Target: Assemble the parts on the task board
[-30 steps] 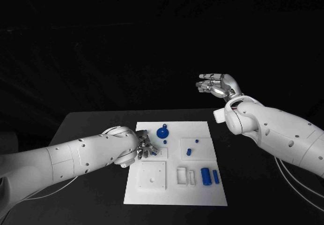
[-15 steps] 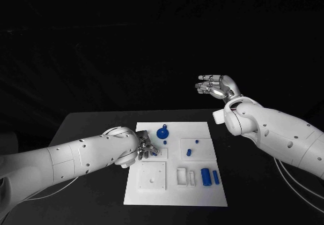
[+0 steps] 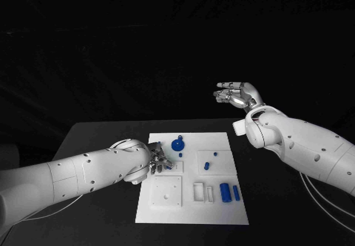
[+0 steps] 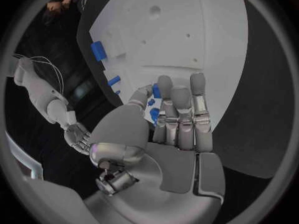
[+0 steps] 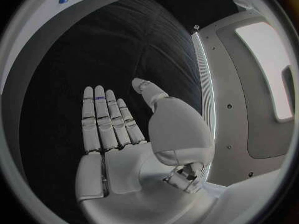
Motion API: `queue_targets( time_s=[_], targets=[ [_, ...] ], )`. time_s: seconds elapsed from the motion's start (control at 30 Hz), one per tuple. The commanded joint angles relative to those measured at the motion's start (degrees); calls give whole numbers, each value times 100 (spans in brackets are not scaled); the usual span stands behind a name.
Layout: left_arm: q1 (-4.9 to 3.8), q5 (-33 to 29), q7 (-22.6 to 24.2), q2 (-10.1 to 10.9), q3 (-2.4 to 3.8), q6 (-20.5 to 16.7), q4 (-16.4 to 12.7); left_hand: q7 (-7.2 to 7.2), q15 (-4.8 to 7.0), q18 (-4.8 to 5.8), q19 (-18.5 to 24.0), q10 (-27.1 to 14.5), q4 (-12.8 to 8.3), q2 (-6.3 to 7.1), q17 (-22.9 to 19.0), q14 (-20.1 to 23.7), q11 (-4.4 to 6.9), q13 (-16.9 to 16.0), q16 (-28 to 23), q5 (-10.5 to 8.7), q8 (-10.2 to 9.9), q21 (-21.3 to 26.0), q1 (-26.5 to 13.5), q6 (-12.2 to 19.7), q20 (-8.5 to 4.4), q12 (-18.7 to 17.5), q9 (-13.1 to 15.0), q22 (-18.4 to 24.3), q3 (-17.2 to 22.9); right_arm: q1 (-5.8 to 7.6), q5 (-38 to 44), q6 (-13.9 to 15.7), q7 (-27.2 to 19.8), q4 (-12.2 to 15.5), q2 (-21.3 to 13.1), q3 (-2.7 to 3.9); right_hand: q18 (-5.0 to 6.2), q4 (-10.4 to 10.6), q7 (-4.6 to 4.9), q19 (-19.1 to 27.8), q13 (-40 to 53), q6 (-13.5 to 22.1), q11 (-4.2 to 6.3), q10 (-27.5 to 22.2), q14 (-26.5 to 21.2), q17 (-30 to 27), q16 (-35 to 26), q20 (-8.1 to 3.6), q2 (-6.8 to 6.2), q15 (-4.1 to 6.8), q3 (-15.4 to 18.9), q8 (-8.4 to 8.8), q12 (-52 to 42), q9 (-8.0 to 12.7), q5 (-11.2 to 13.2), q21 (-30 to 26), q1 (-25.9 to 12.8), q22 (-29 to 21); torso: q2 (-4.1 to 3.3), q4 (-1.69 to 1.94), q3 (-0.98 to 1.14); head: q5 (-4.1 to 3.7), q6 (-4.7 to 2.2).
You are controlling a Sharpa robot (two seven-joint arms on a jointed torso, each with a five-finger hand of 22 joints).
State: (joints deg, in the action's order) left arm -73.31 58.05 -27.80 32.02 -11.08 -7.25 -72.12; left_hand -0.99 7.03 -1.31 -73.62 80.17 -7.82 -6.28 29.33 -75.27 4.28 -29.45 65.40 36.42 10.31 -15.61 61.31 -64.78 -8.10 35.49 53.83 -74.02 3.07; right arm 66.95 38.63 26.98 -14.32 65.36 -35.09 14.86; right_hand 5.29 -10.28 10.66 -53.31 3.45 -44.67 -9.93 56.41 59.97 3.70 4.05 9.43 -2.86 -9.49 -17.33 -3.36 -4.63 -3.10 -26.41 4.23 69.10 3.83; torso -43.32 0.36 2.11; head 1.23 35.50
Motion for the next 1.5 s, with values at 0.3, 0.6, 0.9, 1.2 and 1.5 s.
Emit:
queue_targets(
  time_s=[0.3,0.6,0.9,1.2,1.5],
  targets=[
    [26,123,167,8,3,-457,-74,150,10,100,-72,32,-745,-29,5,-41,28,3,-31,31,15,63,87,-183,-8,-43,-16,-30,740,-13,-10,-115,-13,0,7,3,70,6,6,25,-5,22,3,-30,-52,-7,-32,6,36,4,55,33,-31,6,-45,-22,-22,-6,3,0,5,14,12],
    [37,137,115,-21,2,-343,-35,149,9,104,-101,31,-741,-37,30,-41,27,-12,-48,31,31,143,86,-173,-8,-60,-15,-100,739,-16,-10,-146,1,-8,14,3,69,12,6,37,-5,36,1,-40,-65,-8,-33,10,47,1,104,34,-33,7,-64,-24,-22,-7,2,-7,4,10,16],
    [66,139,69,-82,2,-197,52,147,7,105,-101,24,-742,-35,33,-36,24,-14,-52,28,32,158,87,-167,-7,-62,-14,-110,738,-17,-11,-180,15,-24,16,3,72,28,8,56,-5,43,-2,-56,-82,-8,-32,19,63,-5,246,34,-44,6,-167,-24,-31,-7,0,-5,3,-8,26],
    [101,139,54,-109,2,-105,107,144,6,104,-111,17,-746,-39,39,-33,21,-20,-59,25,37,195,90,-161,-5,-64,-14,-137,743,-17,-14,-212,26,-31,11,3,73,42,7,57,-5,42,-5,-63,-81,-8,-30,20,91,-7,362,34,-51,6,-240,-22,-40,-6,1,8,5,-18,44],
    [108,211,52,-105,2,-54,112,144,6,104,-111,17,-746,-39,39,-33,21,-20,-59,25,37,195,90,-161,-5,-64,-14,-137,743,-19,-19,-233,31,-34,16,3,72,45,7,59,-5,43,-3,-63,-82,-8,-30,22,106,-7,415,35,-56,7,-265,-23,-36,-6,1,-1,6,2,50]
  ],
)
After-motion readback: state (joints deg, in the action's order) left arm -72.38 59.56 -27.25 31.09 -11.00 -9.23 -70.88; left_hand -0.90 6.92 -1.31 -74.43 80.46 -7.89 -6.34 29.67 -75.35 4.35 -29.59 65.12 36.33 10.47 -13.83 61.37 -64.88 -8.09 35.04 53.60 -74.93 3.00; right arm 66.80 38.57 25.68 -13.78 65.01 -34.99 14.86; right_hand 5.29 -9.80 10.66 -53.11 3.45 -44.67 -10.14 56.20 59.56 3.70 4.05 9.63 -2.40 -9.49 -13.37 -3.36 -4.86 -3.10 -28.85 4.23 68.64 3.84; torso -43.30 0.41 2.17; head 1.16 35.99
